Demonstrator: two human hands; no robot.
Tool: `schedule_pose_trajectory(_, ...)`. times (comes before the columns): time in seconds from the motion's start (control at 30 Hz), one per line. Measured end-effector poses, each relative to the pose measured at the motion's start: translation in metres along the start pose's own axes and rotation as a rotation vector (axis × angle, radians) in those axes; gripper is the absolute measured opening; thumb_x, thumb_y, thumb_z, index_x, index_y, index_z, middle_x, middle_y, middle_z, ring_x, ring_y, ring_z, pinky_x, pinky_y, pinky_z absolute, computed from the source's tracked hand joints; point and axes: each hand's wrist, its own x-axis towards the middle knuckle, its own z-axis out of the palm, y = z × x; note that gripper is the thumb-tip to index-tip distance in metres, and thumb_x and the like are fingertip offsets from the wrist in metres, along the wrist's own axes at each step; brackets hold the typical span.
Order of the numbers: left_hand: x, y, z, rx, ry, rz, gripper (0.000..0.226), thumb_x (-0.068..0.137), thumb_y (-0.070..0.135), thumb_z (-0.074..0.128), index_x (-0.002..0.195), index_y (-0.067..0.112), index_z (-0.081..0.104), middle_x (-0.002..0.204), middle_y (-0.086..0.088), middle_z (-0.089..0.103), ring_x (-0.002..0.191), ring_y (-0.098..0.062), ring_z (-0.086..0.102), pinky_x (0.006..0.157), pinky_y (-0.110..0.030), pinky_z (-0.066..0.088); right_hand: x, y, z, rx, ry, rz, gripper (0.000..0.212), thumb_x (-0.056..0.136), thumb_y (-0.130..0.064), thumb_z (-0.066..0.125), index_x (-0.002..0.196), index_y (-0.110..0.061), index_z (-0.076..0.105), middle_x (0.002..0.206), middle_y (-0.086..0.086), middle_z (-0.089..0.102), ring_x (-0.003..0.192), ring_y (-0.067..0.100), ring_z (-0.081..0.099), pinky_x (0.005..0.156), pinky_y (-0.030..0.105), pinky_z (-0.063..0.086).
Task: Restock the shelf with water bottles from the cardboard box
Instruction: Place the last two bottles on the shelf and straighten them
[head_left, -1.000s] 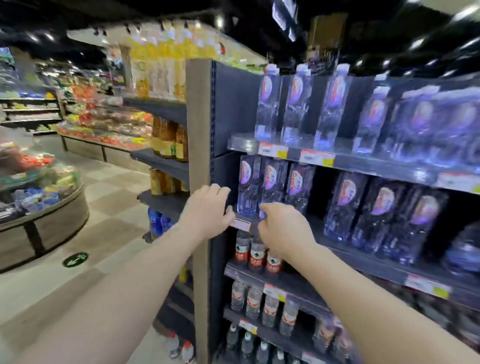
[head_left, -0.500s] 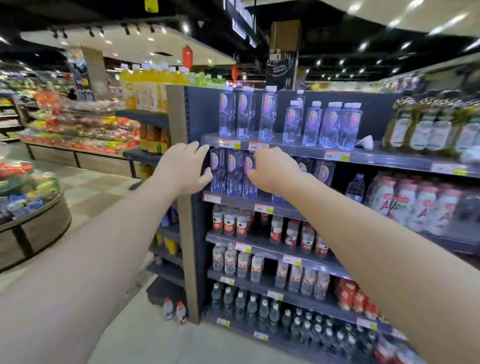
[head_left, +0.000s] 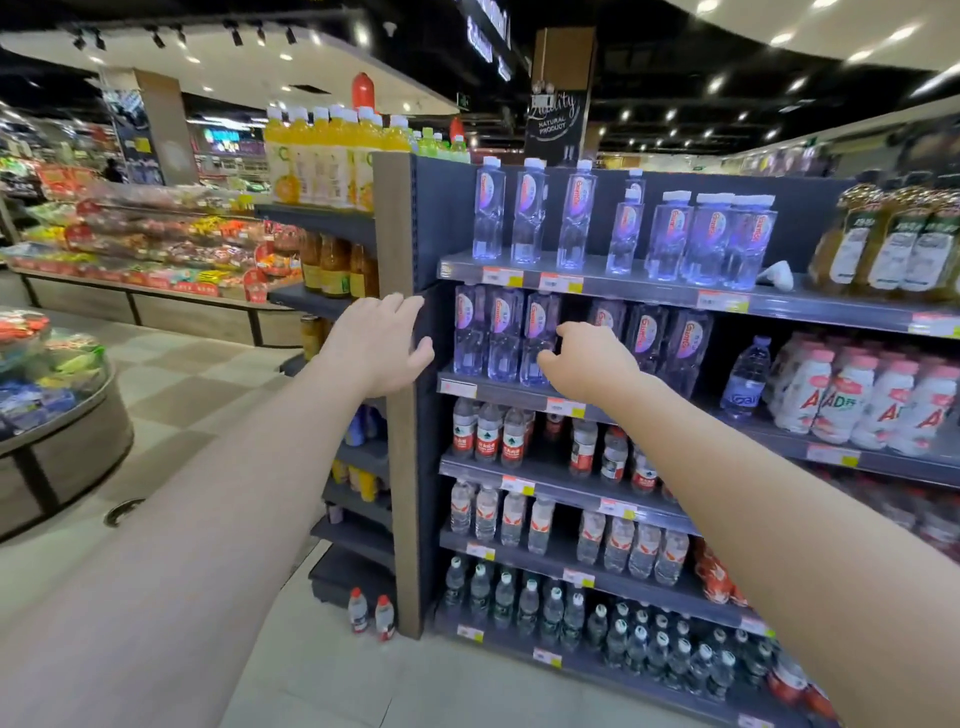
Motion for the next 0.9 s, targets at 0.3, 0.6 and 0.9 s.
schedule_pose_trajectory(0.3,0.011,-0.168,0.11,-0.257,-0.247,-0.198,0.066,0.103,0.049,0.046,0.16,0.019,0.033,0.158,-0.011,0.045,0.141,-0.034,0.048,0.111,-0.045,0.044,0.096,-0.082,0.132,0.067,-0.11,0.116,0.043,0.097,-0.031,0.053,0.127,0.0,0.056,0.105,0.016,0.065,0.101,0.036,0.063,0.069,0.036,0.049)
schedule_pose_trajectory(0.6,0.041,-0.28,0.339,-0.409,-0.502,-0.37,0.061,0.094,0.05,0.047,0.143,0.014,0.05,0.133,-0.018,0.064,0.121,-0.04,0.058,0.099,-0.043,0.048,0.178,-0.095,0.357,0.014,-0.468,0.087,0.046,0.098,-0.034,0.057,0.13,-0.001,0.061,0.126,0.013,0.065,0.122,0.036,0.057,0.093,0.036,0.048)
schedule_pose_trajectory(0.9,0.038,-0.329,0.628,-0.432,-0.875,-0.367,0.068,0.084,0.061,0.044,0.14,0.024,0.054,0.133,-0.013,0.064,0.122,-0.037,0.06,0.107,-0.044,0.047,0.23,-0.067,0.633,0.147,-0.718,0.316,0.026,0.097,-0.036,0.056,0.097,-0.012,0.064,0.099,0.012,0.066,0.091,0.033,0.062,0.07,0.032,0.047)
